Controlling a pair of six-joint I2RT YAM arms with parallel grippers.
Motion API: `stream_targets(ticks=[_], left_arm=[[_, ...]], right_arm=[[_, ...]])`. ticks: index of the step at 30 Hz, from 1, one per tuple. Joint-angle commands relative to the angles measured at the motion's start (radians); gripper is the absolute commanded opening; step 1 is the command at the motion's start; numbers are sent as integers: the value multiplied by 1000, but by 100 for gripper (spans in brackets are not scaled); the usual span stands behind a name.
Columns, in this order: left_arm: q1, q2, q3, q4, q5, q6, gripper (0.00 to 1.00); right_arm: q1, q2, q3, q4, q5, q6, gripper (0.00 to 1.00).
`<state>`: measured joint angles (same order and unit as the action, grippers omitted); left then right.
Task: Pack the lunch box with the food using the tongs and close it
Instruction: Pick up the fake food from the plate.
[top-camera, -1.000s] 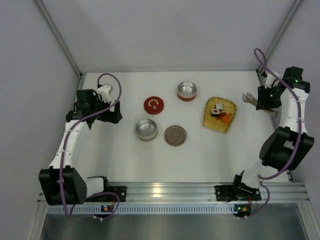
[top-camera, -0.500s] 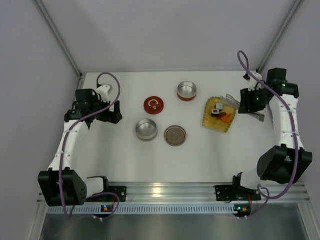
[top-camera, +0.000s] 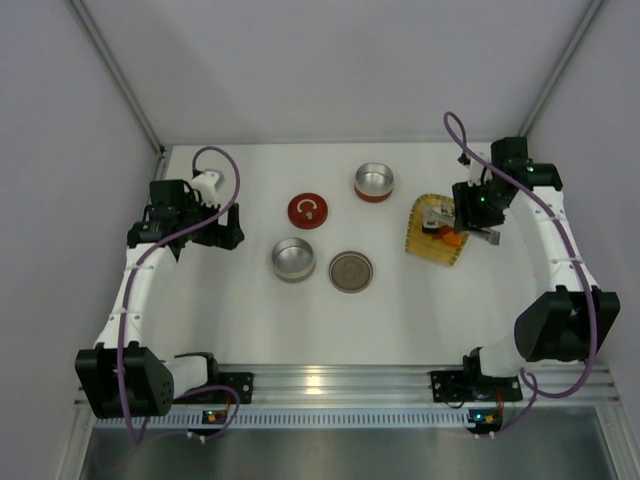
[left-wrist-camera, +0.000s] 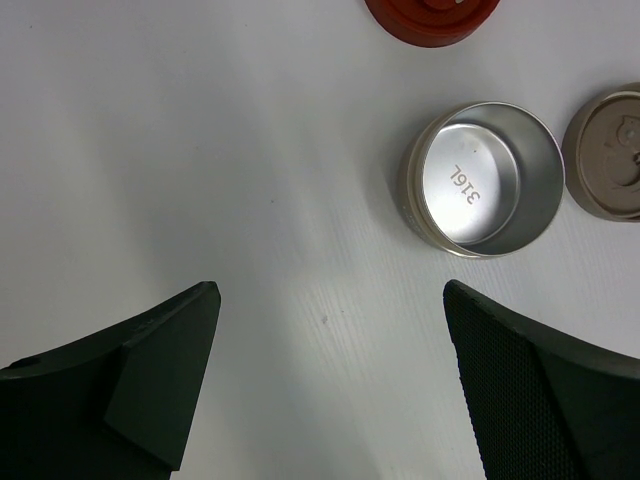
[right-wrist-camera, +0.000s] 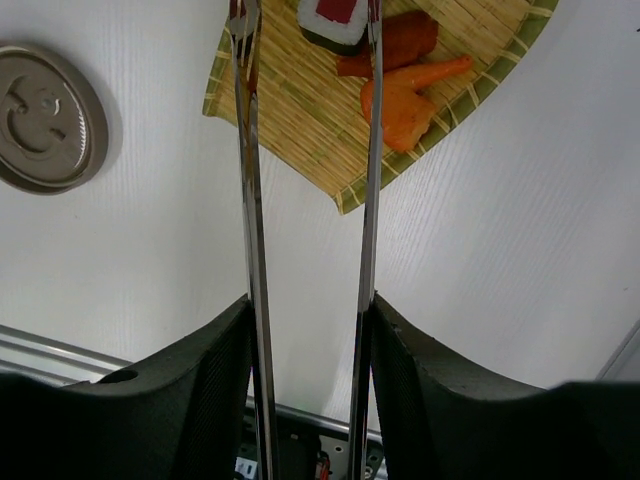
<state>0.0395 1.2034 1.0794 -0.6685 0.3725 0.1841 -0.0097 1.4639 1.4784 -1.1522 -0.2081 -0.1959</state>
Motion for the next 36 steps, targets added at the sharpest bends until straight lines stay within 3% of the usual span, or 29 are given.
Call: stream_targets(ticks=[1, 14, 36], left_arm=[[3, -34, 31, -5, -6, -2, 98], [3, -34, 17, 3, -1, -5, 98], [5, -30, -10, 24, -3, -3, 98]], right_arm=[[46, 13, -4, 34, 87, 64, 46], [79, 67, -6, 49, 153, 105, 49], [91, 139, 13, 72, 114, 115, 50]])
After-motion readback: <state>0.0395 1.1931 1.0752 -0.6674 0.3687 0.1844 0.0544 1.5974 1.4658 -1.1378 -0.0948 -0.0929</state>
